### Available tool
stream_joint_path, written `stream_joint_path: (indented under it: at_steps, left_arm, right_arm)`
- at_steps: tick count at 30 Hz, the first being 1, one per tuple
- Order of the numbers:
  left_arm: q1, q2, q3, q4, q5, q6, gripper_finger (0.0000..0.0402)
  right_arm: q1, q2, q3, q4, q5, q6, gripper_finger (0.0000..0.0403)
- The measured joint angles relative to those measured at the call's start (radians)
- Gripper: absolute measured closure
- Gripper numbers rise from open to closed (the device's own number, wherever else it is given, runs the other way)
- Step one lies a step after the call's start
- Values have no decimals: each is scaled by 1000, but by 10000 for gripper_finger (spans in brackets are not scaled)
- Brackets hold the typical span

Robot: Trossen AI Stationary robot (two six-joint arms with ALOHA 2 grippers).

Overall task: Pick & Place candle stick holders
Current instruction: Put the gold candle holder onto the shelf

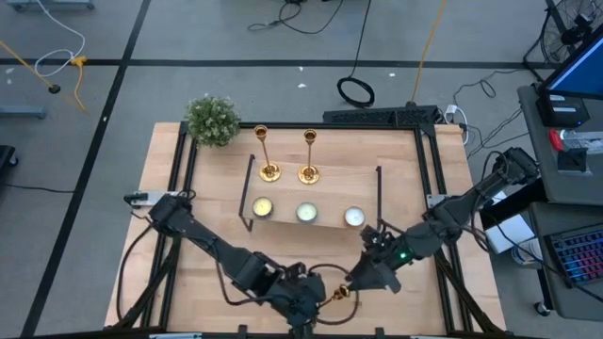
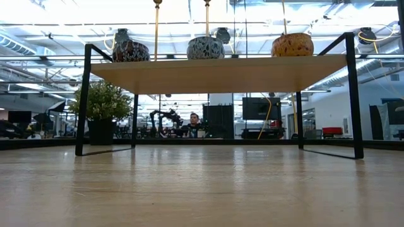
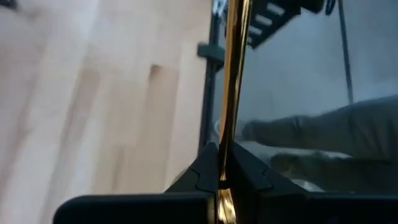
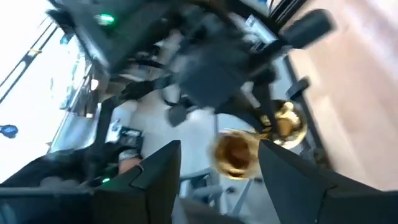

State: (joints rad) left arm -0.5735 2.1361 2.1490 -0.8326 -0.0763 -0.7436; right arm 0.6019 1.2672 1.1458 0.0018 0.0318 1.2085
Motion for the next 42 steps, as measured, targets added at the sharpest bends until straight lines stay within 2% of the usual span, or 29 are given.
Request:
stream_joint_path:
  at_steps: [6, 10, 15, 18, 22, 28, 31, 34, 39, 42]
  left_arm:
    - [-34, -107, 0, 18, -152, -11, 386]
    - [-57, -198, 1, 42, -299, -11, 386]
    - [-74, -248, 1, 127, -478, 20, 386]
    - [-66, -257, 1, 200, -515, 67, 386]
    - [-34, -252, 1, 235, -507, 101, 386]
    - [18, -245, 1, 252, -431, 118, 386]
    - [42, -245, 1, 253, -362, 121, 386]
    - [64, -245, 1, 253, -282, 122, 386]
    - [87, -245, 1, 252, -260, 139, 386]
    - [102, -245, 1, 253, -212, 142, 386]
  right_arm:
    - [-7, 0, 0, 38, 73, -103, 182]
    - [-7, -15, 0, 106, 181, -223, 188]
    - [25, -14, -1, 332, 362, -520, 196]
    - [42, -8, -1, 471, 440, -710, 197]
    - [54, -8, -1, 516, 494, -829, 198]
    - [50, 12, -1, 511, 455, -836, 198]
    - [47, 33, -1, 541, 411, -821, 198]
    - [47, 51, -1, 567, 412, -812, 198]
    - [45, 58, -1, 575, 412, -806, 198]
    - [45, 58, -1, 607, 416, -827, 201]
